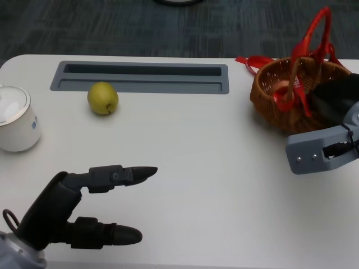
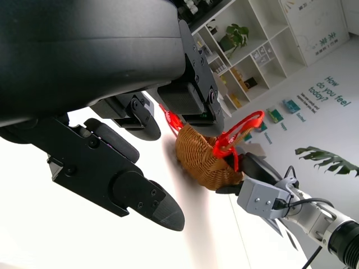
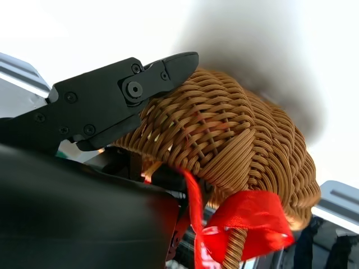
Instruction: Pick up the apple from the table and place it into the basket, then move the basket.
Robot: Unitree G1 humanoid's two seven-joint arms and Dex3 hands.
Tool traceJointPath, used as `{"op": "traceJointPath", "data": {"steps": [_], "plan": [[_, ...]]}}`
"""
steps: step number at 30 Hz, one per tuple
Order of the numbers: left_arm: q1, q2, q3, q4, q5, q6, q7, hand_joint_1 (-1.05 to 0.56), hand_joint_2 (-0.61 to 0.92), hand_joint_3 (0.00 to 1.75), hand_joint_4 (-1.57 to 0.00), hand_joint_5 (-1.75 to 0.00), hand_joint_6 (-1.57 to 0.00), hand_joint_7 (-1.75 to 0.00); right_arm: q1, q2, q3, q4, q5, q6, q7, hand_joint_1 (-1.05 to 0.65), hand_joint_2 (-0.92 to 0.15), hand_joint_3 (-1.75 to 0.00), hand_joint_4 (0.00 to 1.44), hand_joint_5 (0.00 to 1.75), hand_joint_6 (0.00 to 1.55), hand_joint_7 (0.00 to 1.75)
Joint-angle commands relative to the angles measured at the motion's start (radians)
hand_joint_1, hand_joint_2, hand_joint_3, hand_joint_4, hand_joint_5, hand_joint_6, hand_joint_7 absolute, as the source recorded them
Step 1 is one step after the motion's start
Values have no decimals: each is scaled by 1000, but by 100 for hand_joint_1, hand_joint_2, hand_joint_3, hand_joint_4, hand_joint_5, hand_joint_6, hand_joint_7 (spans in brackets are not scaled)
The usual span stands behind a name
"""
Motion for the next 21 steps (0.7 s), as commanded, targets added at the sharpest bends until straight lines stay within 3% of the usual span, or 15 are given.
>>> {"op": "traceJointPath", "data": {"steps": [1, 2, 4, 6, 14, 21], "plan": [[-10, 16, 8, 3, -7, -2, 7, -49, 70, 0, -83, -1, -79, -1, -19, -15, -10, -6, 12, -20, -21, -72, -92, -5, 64, 89, 71, 54], [-11, 15, 8, 4, -8, -2, 7, -49, 70, 0, -83, -1, -79, -1, -19, -12, -16, -6, 19, -26, -14, -75, -92, -3, 70, 60, 75, 29], [-14, 15, 7, 6, -9, -3, 6, -50, 70, 0, -83, -1, -79, 0, -21, -5, -28, -7, 32, -38, 2, -80, -92, -1, 75, 20, 72, 7], [-15, 14, 6, 7, -9, -2, 5, -50, 70, 0, -83, -1, -79, 0, -24, 1, -36, -8, 44, -51, 15, -85, -92, 0, 68, 6, 64, 2], [-23, 19, 4, 13, -20, -6, -6, -49, 69, 0, -83, 0, -78, 0, -28, 17, -105, -20, 127, -94, 107, -104, -92, -1, 23, 0, 28, 0], [-25, 15, -2, 5, -19, 0, -4, -50, 69, 0, -83, 0, -79, 0, -18, 10, -112, -29, 140, -100, 120, -105, -88, 0, 2, 0, 8, 0]]}}
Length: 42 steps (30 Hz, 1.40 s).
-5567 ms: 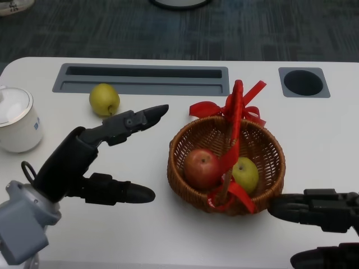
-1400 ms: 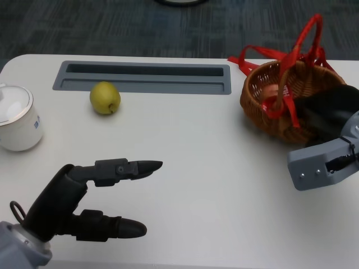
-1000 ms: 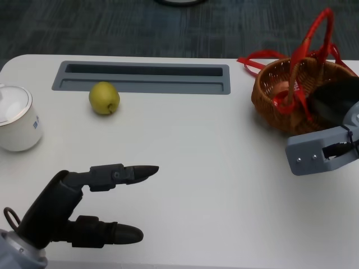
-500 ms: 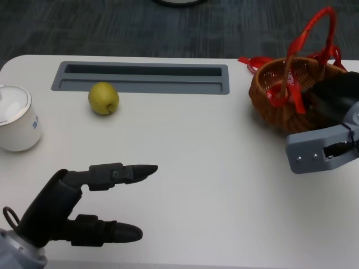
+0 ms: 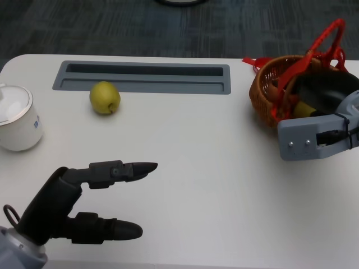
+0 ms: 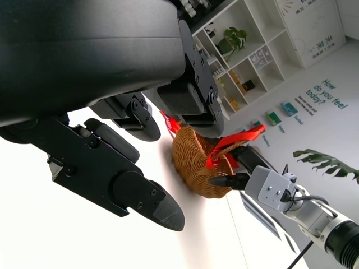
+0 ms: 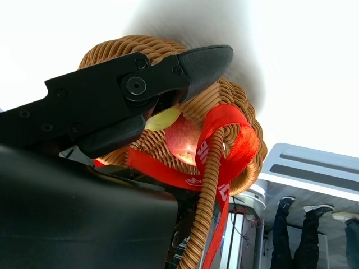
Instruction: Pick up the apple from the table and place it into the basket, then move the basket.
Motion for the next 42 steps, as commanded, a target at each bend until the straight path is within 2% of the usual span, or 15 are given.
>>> {"op": "traceJointPath", "data": {"steps": [1, 4, 11, 16, 29, 35, 42], "plan": [[-2, 15, 0, -10, -11, 2, -2, -50, 69, 0, -83, 0, -79, 0, -9, -17, -17, -10, 22, -2, 10, -105, -87, 0, 1, 0, 6, 0], [-4, 14, -1, -7, -13, 2, -2, -50, 69, 0, -82, 0, -78, 0, -7, -26, -31, -12, 33, -8, 25, -105, -86, 0, 1, 0, 4, 0], [-20, 12, -5, 13, -26, -20, -10, -49, 69, 0, -82, 0, -78, 0, 14, -70, -67, -23, 71, -51, 44, -105, -85, 0, 19, 8, 16, 5], [-26, 19, -8, 20, -33, -27, -16, -49, 70, 0, -82, 0, -78, 0, 44, -105, -83, -34, 88, -89, 47, -102, -83, 0, 27, 5, 21, 2], [-41, 24, -10, 24, -37, -26, -21, -49, 68, 0, -82, 0, -78, 0, 165, -192, -100, -90, 114, -286, -26, -97, -81, -1, 38, 3, 30, 2], [-48, 26, -7, 32, -34, -34, -18, -48, 68, 0, -82, 0, -78, 0, 270, -253, -123, -175, 135, -399, -47, -96, -83, -1, 38, 1, 30, 0], [-56, 28, -6, 43, -34, -38, -17, -49, 69, 0, -81, 0, -78, 0, 482, -344, -202, -403, 207, -539, -59, -94, -83, 0, 40, 1, 30, 1]]}}
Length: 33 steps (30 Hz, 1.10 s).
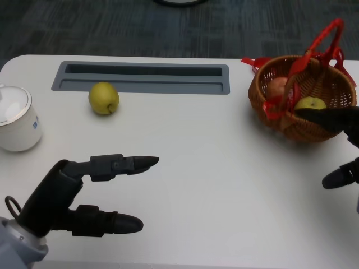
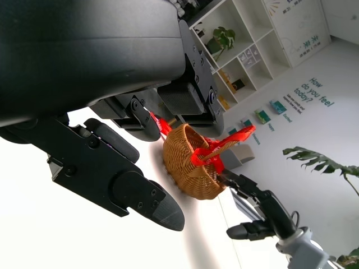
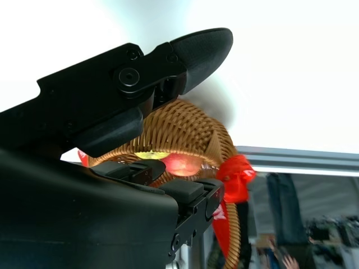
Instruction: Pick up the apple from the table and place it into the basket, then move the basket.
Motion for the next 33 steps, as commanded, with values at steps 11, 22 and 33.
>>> {"op": "traceJointPath", "data": {"steps": [11, 22, 33], "plan": [[0, 21, 9, 1, -18, -11, -7, -48, 69, 0, -81, 0, -78, 0, 444, -73, -218, -522, 132, -76, 9, -83, -81, 0, 51, 3, 43, 3], [32, 31, 2, -50, -19, 16, -13, -47, 68, 0, -80, 0, -77, 0, 419, 117, -206, -499, 163, -268, -1, -48, -84, -1, 84, 3, 81, 2], [65, 34, 18, -86, -25, 13, -5, -48, 68, 0, -80, 0, -77, 0, 328, 285, -61, -350, 517, -310, 276, -49, -80, 0, 74, 0, 66, 0]]}}
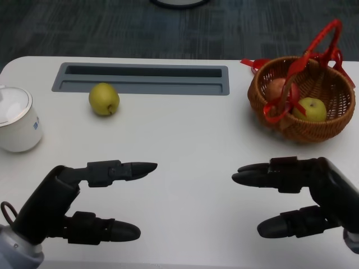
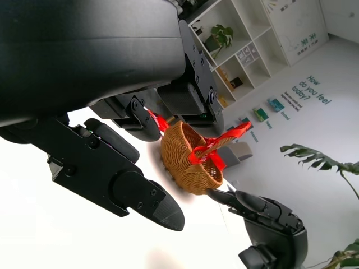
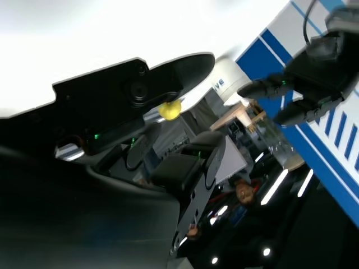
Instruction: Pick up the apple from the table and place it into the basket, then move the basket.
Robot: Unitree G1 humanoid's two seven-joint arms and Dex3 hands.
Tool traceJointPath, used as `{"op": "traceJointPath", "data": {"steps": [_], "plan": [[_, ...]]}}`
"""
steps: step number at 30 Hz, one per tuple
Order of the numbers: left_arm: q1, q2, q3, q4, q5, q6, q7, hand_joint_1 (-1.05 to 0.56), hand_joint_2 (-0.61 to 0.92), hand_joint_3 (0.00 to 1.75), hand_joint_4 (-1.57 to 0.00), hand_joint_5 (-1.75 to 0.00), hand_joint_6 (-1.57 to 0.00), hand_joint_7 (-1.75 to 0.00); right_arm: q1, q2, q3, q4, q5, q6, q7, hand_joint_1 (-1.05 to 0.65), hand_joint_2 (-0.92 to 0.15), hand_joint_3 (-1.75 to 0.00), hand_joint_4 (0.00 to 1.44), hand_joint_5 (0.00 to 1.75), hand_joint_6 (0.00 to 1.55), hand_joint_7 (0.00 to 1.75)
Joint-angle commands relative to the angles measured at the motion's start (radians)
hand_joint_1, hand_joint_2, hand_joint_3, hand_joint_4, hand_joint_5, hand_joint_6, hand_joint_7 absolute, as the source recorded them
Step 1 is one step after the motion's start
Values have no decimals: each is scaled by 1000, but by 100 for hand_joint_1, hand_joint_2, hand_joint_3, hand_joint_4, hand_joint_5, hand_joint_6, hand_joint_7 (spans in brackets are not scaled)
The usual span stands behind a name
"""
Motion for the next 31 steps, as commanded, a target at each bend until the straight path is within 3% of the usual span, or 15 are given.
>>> {"op": "traceJointPath", "data": {"steps": [1, 6, 13, 21, 31], "plan": [[17, 16, 18, -27, -2, 1, 8, -48, 68, 0, -80, 0, -76, 0, -17, 23, 24, 16, 117, 15, 100, -49, -80, 0, 71, 0, 64, 0], [19, 8, 20, -24, -12, -11, 4, -46, 68, 0, -77, 0, -74, 0, -11, 75, 36, 4, 241, 68, 250, -50, -78, 0, 57, 0, 52, 0], [11, 3, 24, -11, -12, -35, 6, -44, 67, 0, -76, 0, -73, 0, 4, 132, 9, -36, 318, 138, 379, -50, -77, 0, 50, 0, 44, 0], [3, 3, 21, -11, -26, -44, 0, -42, 67, 0, -77, -1, -72, 0, 15, 190, -36, -52, 319, 151, 424, -47, -75, 0, 50, 0, 44, 0], [-7, -3, 15, -2, -39, -53, -7, -40, 67, 0, -78, -1, -74, -1, 23, 205, -74, -64, 320, 163, 462, -46, -75, 0, 52, 1, 47, 1]]}}
